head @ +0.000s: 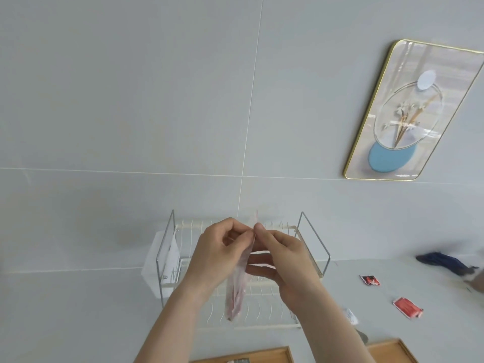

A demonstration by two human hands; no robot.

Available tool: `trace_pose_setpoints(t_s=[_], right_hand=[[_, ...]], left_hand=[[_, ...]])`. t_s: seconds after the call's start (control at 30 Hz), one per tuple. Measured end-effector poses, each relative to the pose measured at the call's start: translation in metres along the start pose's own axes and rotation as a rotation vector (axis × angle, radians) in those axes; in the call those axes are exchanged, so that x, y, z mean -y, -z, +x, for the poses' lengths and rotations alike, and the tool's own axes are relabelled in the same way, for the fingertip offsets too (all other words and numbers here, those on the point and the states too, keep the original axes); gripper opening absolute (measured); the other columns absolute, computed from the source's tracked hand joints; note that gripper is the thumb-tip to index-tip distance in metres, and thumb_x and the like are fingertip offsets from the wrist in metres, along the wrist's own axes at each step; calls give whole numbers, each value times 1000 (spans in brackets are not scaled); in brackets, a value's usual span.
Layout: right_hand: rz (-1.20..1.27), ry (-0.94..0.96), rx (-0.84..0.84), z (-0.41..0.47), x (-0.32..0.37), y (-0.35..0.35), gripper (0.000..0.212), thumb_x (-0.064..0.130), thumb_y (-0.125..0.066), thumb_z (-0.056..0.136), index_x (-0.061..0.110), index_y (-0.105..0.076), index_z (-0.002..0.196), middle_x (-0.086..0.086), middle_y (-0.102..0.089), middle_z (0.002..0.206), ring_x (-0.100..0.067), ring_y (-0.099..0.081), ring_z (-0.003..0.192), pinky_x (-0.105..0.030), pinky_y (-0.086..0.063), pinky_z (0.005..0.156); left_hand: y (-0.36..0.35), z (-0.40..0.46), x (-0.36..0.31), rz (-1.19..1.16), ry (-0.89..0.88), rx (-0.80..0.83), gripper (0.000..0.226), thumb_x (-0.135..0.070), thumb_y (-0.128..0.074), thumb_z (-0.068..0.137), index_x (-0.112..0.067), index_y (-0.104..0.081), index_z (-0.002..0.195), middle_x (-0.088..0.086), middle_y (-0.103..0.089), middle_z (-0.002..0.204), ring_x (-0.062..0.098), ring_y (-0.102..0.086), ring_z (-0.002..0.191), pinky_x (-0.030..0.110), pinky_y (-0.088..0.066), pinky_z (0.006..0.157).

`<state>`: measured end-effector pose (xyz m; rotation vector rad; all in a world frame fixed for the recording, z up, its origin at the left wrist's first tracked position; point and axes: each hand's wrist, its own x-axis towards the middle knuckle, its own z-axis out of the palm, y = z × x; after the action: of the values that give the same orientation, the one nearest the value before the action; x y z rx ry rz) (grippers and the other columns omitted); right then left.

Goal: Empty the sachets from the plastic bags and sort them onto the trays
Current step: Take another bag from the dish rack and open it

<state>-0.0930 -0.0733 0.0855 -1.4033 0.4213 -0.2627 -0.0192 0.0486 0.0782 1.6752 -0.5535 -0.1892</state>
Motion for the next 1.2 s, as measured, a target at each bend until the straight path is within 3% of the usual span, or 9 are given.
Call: trace_pose_setpoints(t_s=[0.13,0.33,0.5,0.6,0.7,0.83,0.93,1.07,1.2], right_hand=[[-2,-77,38,-14,-20,-4,40,37,-66,96,-1,-76,102,-20,-80,98,-36,-78,90,-46,-63,83],[83,-151,97,-38,-55,-10,39,28,-62,99,-10,-73,101,-28,-77,101,-40,-77,93,-43,-62,80],[232,-214,147,-52,-78,-11,43,24,-68,92,-16,-69,109,-40,-70,109,-42,-75,92,-46,-63,84],[330,-250,170,-57,-90,-12,47,19,-73,84,-18,-65,111,-30,-74,96,-33,-76,81,-38,-64,73],[365,-253,196,-60,-97,-14,47,15,-71,84,-19,-63,116,-26,-74,98,-31,-74,83,-39,-64,73],[307,-296,180,-60,-106,-19,32,9,-67,92,-14,-68,115,-26,-73,105,-32,-72,89,-41,-63,81],[162,-323,74,-60,-118,-25,14,4,-66,94,-5,-74,100,-22,-77,94,-31,-74,85,-51,-59,90],[44,-343,9,-63,-130,-29,10,3,-68,93,-3,-74,92,-20,-77,84,-28,-76,78,-41,-63,72],[-97,-323,-16,-66,-142,-32,13,4,-66,95,-6,-74,92,-18,-78,82,-27,-78,77,-37,-63,68]], left_hand=[[10,-22,16,-28,81,51,20,-28,-65,93,-18,-72,78,-6,-70,72,7,-65,72,27,-49,74],[22,-54,41,-54,143,146,17,-22,-65,95,-10,-69,82,19,-72,80,17,-68,68,35,-57,69],[30,-73,55,-78,88,201,19,-28,-77,86,-13,-65,83,6,-67,70,15,-63,66,26,-52,62],[33,-82,61,-66,63,214,25,-35,-80,78,-17,-65,83,-1,-66,71,12,-59,66,31,-50,65],[38,-85,67,-61,43,226,24,-34,-82,79,-18,-64,84,-5,-64,70,11,-57,66,30,-47,63],[44,-90,79,-4,75,238,24,-34,-82,78,-22,-63,85,-5,-66,73,11,-58,65,29,-50,64],[44,-98,91,83,117,236,22,-30,-82,78,-24,-62,86,-3,-71,78,8,-62,64,25,-52,64],[44,-106,113,104,219,240,14,-28,-79,82,-25,-66,89,-3,-74,85,8,-67,68,25,-54,63],[45,-110,131,89,332,247,4,-20,-72,87,-23,-69,87,3,-75,82,10,-68,66,28,-55,62]])
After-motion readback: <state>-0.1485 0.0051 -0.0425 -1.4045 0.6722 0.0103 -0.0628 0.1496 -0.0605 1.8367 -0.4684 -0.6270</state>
